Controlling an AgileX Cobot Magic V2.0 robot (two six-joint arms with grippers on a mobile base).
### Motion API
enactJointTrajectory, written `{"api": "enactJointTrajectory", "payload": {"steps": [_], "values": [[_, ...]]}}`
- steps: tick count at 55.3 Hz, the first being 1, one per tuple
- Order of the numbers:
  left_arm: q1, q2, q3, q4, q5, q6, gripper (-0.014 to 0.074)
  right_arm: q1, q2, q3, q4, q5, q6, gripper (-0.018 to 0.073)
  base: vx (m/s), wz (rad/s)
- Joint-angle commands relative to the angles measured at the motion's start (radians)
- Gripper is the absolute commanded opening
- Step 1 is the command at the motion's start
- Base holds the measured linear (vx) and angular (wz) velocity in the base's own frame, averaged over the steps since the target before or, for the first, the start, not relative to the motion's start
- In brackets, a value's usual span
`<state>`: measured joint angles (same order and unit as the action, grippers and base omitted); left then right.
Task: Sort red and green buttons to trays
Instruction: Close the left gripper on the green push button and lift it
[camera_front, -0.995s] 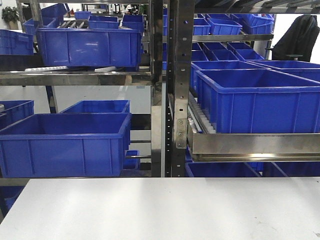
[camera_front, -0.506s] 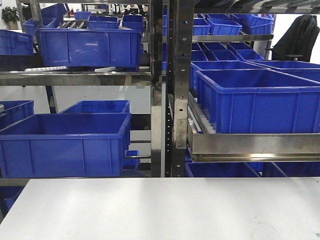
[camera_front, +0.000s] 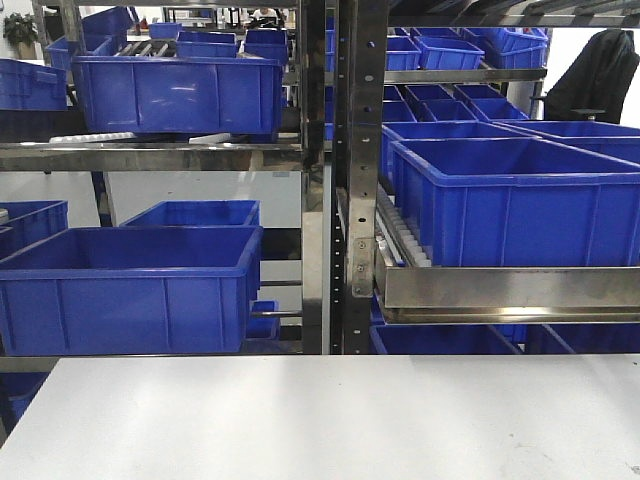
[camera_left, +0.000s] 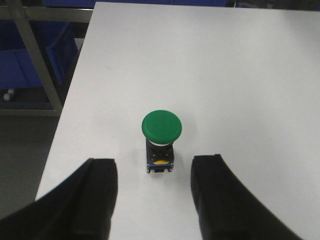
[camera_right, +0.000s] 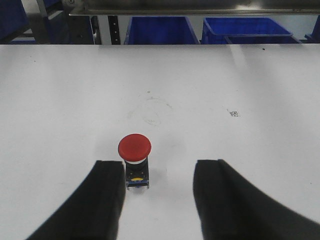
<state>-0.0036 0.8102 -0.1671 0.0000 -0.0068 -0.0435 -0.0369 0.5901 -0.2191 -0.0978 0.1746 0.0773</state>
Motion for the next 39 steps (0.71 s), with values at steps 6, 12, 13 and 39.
{"api": "enactJointTrajectory", "payload": {"steps": [6,12,13,39], "values": [[-0.001,0.18,-0.034,0.057,-0.27,0.007,0.0532,-0.001,0.025,-0.038,-0.004,-0.088,0.002,0.0513,0.0,0.0],[-0.001,0.286,-0.034,0.057,-0.381,0.007,0.0543,-0.001,0.025,-0.038,-0.004,-0.088,0.001,0.0515,0.0,0.0],[-0.001,0.3,-0.034,0.066,-0.399,0.007,0.0543,-0.001,0.025,-0.038,-0.004,-0.088,0.001,0.0515,0.0,0.0],[0.0,0.6,-0.034,0.111,-0.688,-0.025,0.0542,-0.001,0.025,-0.038,-0.004,-0.084,0.001,0.0515,0.0,0.0]]}}
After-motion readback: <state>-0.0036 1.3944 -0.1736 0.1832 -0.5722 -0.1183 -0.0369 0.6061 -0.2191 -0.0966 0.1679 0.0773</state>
